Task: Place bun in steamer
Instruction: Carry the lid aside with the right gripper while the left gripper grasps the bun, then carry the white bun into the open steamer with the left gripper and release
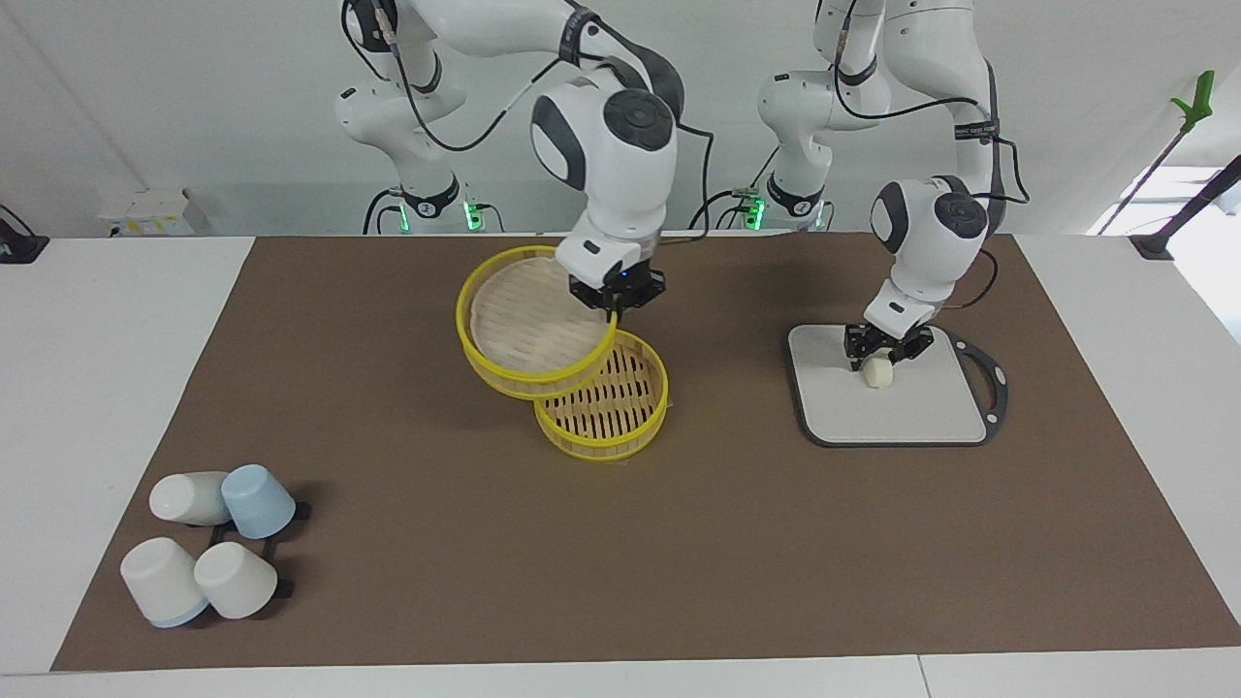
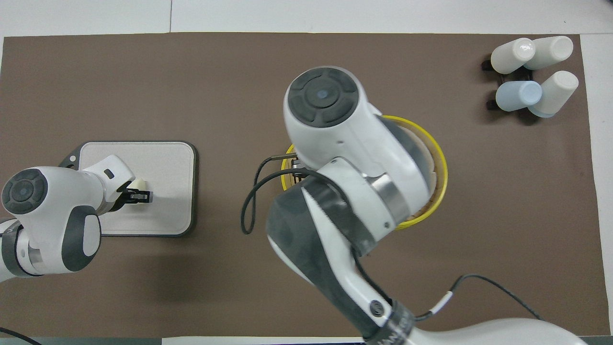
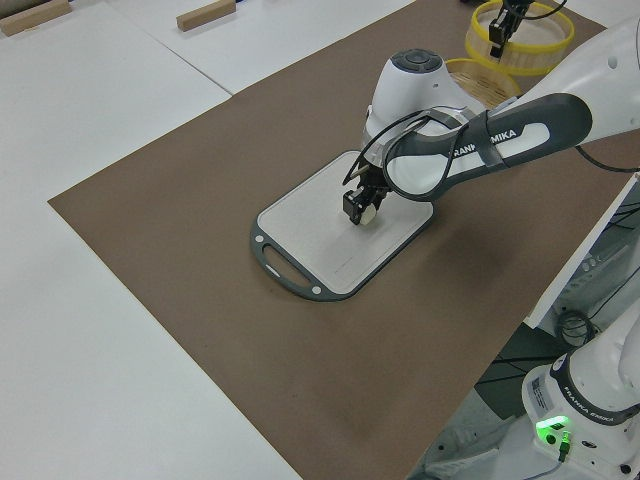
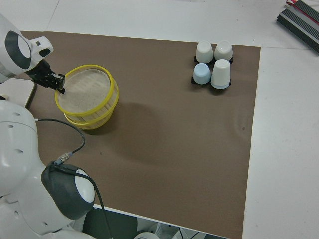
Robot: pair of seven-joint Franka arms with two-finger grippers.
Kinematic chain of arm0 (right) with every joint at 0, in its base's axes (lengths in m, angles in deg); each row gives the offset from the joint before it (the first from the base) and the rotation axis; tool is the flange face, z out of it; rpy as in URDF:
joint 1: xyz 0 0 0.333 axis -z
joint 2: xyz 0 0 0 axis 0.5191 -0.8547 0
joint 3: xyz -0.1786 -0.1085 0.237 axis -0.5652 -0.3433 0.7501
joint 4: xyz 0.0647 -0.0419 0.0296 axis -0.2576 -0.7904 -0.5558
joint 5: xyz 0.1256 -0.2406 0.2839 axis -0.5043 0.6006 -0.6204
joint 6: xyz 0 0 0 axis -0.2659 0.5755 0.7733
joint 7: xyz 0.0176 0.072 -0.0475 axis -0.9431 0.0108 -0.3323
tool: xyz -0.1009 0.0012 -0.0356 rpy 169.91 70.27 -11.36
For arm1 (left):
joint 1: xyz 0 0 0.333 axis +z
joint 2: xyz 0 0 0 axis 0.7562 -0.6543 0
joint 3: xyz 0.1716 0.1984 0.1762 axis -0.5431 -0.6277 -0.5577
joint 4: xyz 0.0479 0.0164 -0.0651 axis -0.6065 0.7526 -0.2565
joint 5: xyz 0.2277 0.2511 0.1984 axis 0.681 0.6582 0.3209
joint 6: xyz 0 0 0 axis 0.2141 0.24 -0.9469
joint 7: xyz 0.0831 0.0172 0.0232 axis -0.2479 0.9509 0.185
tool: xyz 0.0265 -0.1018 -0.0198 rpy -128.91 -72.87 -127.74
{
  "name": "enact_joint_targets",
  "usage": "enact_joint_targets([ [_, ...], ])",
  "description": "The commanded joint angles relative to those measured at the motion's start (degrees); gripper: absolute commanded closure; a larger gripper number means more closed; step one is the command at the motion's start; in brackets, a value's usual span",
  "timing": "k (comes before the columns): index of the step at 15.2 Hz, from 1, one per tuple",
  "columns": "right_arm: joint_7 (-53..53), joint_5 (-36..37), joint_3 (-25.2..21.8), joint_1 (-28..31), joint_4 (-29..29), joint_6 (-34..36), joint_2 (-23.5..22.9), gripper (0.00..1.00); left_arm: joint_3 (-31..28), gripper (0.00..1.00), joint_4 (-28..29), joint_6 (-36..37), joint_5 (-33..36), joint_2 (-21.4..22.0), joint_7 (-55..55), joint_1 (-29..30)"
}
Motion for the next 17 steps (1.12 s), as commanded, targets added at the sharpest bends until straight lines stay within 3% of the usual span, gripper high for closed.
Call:
enact_joint_targets([
  [1, -11.2, 0.7, 0.6, 7.2, -1.9, 6.5, 3.9, 1.0, -0.3, 0.58, -3.8, 2.0, 0.5, -1.6, 1.3, -0.9],
  [3, -18.8, 1.0, 0.5, 12.3, -4.0, 8.1, 5.7, 1.0, -0.1, 0.58, -14.4, 12.6, -2.5, -4.5, 6.8, -4.2],
  [5, -25.9, 2.6, 0.5, 15.4, -4.4, 8.1, 6.0, 1.0, -0.1, 0.59, -26.3, 22.7, -4.2, -7.8, 19.5, -9.5],
  [8, -30.4, 5.4, 0.5, 16.2, -5.2, 8.1, 6.1, 1.0, 0.0, 0.59, -37.8, 27.8, -4.3, -12.1, 38.7, -19.4],
  [10, -30.7, 5.9, 0.5, 16.7, -5.4, 8.2, 6.1, 1.0, 0.0, 0.59, -39.1, 25.6, -4.5, -12.6, 47.7, -26.7],
  [13, -30.7, 5.9, 0.5, 17.1, -5.6, 8.1, 6.2, 1.0, -0.1, 0.59, -34.8, 16.9, -4.5, -12.5, 53.6, -36.8],
  [15, -30.8, 5.9, 0.6, 17.1, -6.2, 8.1, 6.7, 1.0, -0.1, 0.59, -33.0, 13.6, -4.3, -13.0, 53.8, -39.5],
  [17, -31.1, 5.9, 0.6, 17.1, -6.6, 7.8, 6.7, 1.0, -0.3, 0.59, -33.5, 12.4, -3.8, -16.9, 53.9, -42.1],
])
